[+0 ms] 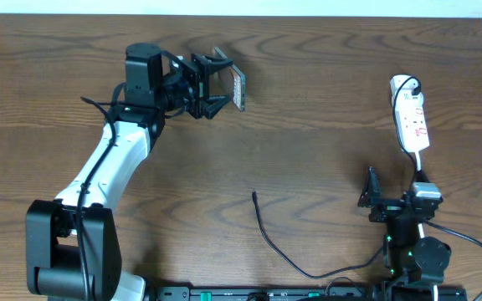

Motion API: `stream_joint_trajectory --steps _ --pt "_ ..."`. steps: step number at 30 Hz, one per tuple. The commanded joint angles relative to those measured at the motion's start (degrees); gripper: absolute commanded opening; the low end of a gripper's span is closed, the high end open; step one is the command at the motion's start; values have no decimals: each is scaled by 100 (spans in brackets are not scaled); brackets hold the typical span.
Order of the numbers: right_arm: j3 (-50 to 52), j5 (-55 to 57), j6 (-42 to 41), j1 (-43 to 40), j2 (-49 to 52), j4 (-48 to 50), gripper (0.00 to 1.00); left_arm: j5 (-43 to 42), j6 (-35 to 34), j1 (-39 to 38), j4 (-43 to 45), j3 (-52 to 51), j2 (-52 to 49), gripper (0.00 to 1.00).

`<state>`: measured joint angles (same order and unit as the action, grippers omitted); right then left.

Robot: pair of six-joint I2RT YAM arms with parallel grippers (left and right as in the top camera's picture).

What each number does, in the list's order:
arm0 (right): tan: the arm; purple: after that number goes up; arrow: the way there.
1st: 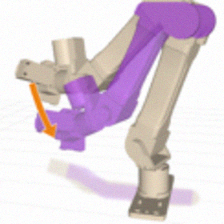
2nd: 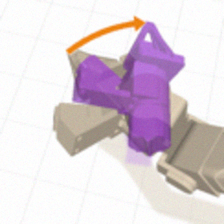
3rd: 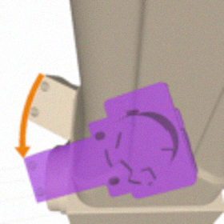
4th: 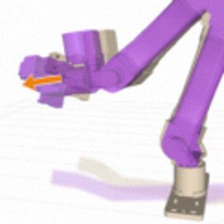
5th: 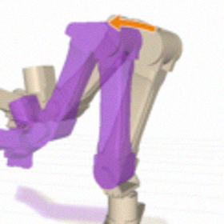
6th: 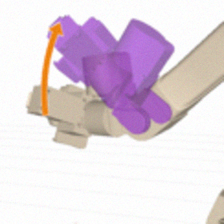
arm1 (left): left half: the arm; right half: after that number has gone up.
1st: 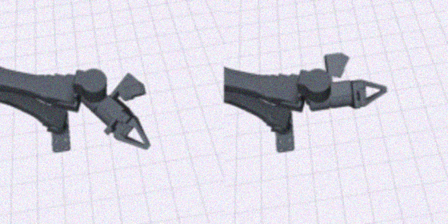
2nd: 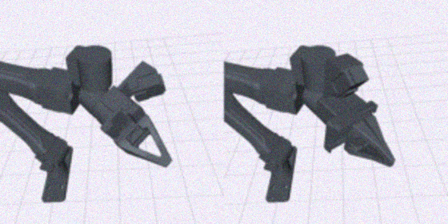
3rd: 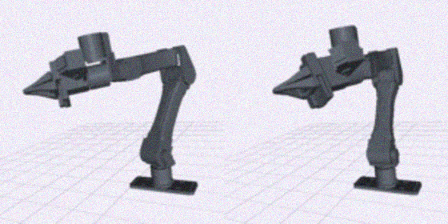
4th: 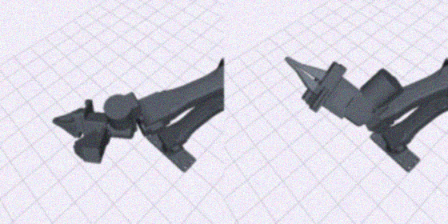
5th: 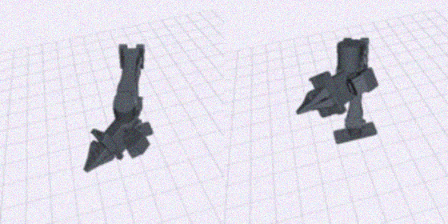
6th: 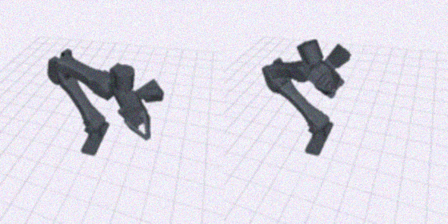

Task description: Plug charger to phone and switch on socket

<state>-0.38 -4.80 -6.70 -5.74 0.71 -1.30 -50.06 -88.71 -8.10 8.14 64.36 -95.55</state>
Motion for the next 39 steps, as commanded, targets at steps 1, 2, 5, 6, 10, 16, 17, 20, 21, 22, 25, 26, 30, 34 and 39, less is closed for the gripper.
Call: stream_joint_trajectory --steps 1,2,5,6,10,16,17,20,21,22,25,26,30,34,39 --pt "7 -673 -866 48 -33 507 99 68 55 2 262 181 136 7" --pt "7 -960 -920 48 -33 695 99 70 55 2 282 181 136 7" --pt "-44 -1814 -1502 48 7 1246 99 138 146 2 291 181 136 7" --pt "-149 -2033 -1762 48 81 1239 99 175 199 2 291 179 136 7" --pt "-793 -2813 -1810 48 944 1209 99 295 337 2 291 177 136 7" --pt "-2463 -4583 -1681 48 3307 1078 99 361 468 -2 269 177 136 7" --pt "-2785 -4924 -1679 50 3762 992 99 413 466 -2 269 177 136 7" --pt "-3635 -6033 -1381 129 5110 920 99 584 466 -4 267 177 136 7" --pt "-3788 -6179 -1294 177 5399 922 99 614 466 -9 267 177 136 7" --pt "-3967 -6328 -1198 258 5733 922 99 632 463 -15 267 177 136 7" --pt "-4358 -6457 -874 612 6640 970 99 717 466 -107 267 177 136 8" --pt "-4391 -6457 -826 697 6798 1049 99 750 466 -133 267 177 136 7" --pt "-4395 -6290 -859 920 7340 1561 99 927 466 -334 267 177 136 7" --pt "-4395 -6282 -885 929 7560 1843 99 1019 466 -538 267 177 136 7" --pt "-4395 -5560 -756 968 7619 1742 92 1204 466 -820 267 177 136 7"
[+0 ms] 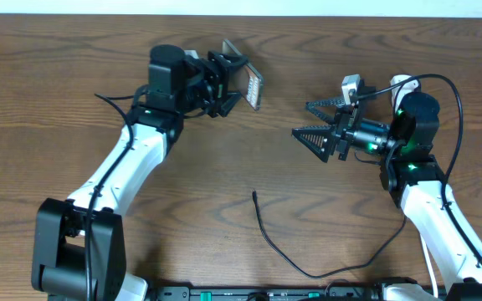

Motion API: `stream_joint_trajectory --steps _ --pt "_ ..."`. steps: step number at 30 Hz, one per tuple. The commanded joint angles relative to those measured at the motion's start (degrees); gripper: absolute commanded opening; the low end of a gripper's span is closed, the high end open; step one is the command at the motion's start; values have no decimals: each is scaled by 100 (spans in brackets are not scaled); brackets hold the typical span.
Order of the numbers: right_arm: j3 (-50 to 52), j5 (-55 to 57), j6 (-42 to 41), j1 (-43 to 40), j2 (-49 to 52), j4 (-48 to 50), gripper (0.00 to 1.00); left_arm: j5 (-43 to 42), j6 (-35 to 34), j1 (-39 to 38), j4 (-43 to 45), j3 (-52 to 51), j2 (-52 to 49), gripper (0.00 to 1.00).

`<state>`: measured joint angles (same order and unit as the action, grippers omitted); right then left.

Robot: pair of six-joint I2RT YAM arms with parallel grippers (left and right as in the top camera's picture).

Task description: Plug charger to phone and switch on socket

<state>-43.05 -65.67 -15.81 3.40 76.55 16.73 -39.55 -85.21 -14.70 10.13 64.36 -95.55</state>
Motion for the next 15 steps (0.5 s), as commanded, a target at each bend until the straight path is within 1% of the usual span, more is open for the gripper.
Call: stream_joint_trajectory --steps 1,3,7,15 --pt "-129 741 155 85 33 -70 91 186 114 -212 68 177 136 7" --pt "-129 1182 162 166 33 -70 89 271 116 -308 68 177 136 7" --pt "-129 2149 264 470 35 -68 89 433 118 -472 66 177 136 7" --pt "-129 3530 260 1226 35 -155 89 629 114 -730 68 177 136 7"
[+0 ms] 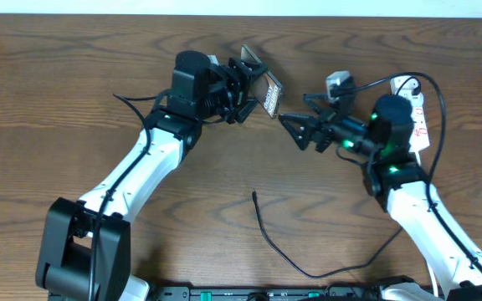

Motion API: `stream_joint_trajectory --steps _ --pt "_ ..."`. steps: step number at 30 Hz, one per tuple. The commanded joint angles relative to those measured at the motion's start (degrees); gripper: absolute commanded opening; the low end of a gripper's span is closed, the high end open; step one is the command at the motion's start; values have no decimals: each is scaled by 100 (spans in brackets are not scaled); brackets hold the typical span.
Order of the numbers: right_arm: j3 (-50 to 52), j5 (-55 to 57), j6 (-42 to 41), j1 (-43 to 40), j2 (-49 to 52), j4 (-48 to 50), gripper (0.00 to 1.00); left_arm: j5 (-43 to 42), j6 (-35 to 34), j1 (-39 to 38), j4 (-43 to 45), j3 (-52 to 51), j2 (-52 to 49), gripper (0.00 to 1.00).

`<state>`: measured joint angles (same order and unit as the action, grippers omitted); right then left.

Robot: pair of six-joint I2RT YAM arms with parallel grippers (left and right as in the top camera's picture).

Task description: Plug charger to phone and switch on socket

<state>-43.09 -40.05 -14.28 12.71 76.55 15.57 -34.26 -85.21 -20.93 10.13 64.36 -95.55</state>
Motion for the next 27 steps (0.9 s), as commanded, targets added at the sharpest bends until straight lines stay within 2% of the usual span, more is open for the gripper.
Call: stream_joint_trajectory --steps 1,7,13,19,21,24,27 --pt "-125 1134 105 376 35 -42 89 118 114 -133 68 177 136 7" --pt "-125 2177 -92 796 35 -96 89 175 111 -313 68 177 136 7" --pt "-125 2404 -114 850 35 -120 89 175 111 -498 68 177 136 7" --pt "-125 2406 -127 850 35 -133 76 175 111 -684 68 177 136 7" --pt "-125 2406 -160 850 35 -164 69 177 111 -732 68 177 136 7" --pt "-122 2406 -201 850 35 -221 45 177 111 -741 70 177 136 7" --pt "-122 2406 -199 852 35 -278 32 173 111 -741 70 177 136 7"
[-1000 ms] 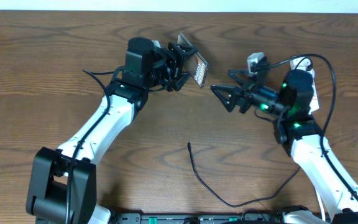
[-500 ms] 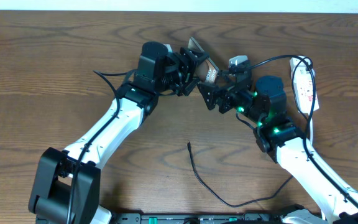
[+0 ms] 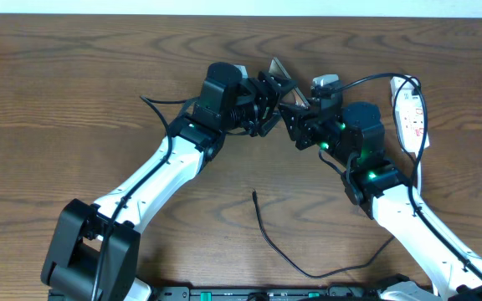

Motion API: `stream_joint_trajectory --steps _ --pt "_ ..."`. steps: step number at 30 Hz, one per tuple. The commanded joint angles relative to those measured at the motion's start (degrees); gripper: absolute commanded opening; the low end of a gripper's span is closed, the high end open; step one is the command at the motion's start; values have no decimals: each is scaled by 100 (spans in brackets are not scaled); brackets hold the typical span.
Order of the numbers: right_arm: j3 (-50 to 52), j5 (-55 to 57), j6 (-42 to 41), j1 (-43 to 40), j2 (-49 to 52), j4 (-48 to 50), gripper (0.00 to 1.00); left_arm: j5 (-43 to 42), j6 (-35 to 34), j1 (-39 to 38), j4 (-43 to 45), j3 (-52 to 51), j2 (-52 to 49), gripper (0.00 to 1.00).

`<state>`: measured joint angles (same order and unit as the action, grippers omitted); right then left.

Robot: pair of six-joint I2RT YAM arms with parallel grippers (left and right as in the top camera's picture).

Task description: Plug charger to phone and switch on socket

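Note:
My left gripper (image 3: 274, 94) is shut on the phone (image 3: 284, 75) and holds it tilted above the table at the top centre. The right gripper (image 3: 296, 119) has come right up to the phone's lower right end, its dark fingers (image 3: 294, 131) spread and close to the phone; whether they touch it is unclear. The black charger cable (image 3: 268, 237) lies loose on the table at the front, its free plug end (image 3: 254, 195) pointing away from me. The white power strip (image 3: 409, 113) lies at the far right, partly behind the right arm's wire.
The brown wooden table (image 3: 74, 100) carries both arm bases at its front edge. The right arm's own black wire (image 3: 366, 79) arches over toward the power strip. A pale wall strip runs along the back edge.
Both arms closed in on each other. The left gripper carried the phone further right, and the right gripper moved left until it met the phone's lower end.
First the left gripper held the phone at the upper left while the right arm was folded at its base. Then the right arm was stretched out, open, toward the middle. The two drew closer at each moment and now meet at the top centre. The cable has not moved.

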<state>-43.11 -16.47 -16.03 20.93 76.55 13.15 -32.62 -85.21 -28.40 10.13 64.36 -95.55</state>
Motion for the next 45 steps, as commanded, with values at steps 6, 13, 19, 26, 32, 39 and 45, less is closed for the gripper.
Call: stream_joint_trajectory --steps 6,13,19,26,32,39,45 --pt "-120 46 -28 28 35 -57 1 11 114 2 68 177 136 7" --pt "-120 48 -114 28 33 -11 1 79 289 13 70 177 136 64" --pt "-122 227 -260 -188 33 101 1 -151 1086 127 76 177 138 95" --pt "-125 223 -1805 -1038 28 227 1 -1156 1471 601 118 177 140 95" --pt "-122 -765 -3950 -1552 28 358 1 -1676 1576 1220 157 177 140 95" --pt "-122 -1832 -5836 -1486 28 695 1 -2251 1172 1880 1126 177 140 95" --pt "-122 -2057 -6948 -1182 28 1408 1 -2511 669 1987 1486 177 140 96"
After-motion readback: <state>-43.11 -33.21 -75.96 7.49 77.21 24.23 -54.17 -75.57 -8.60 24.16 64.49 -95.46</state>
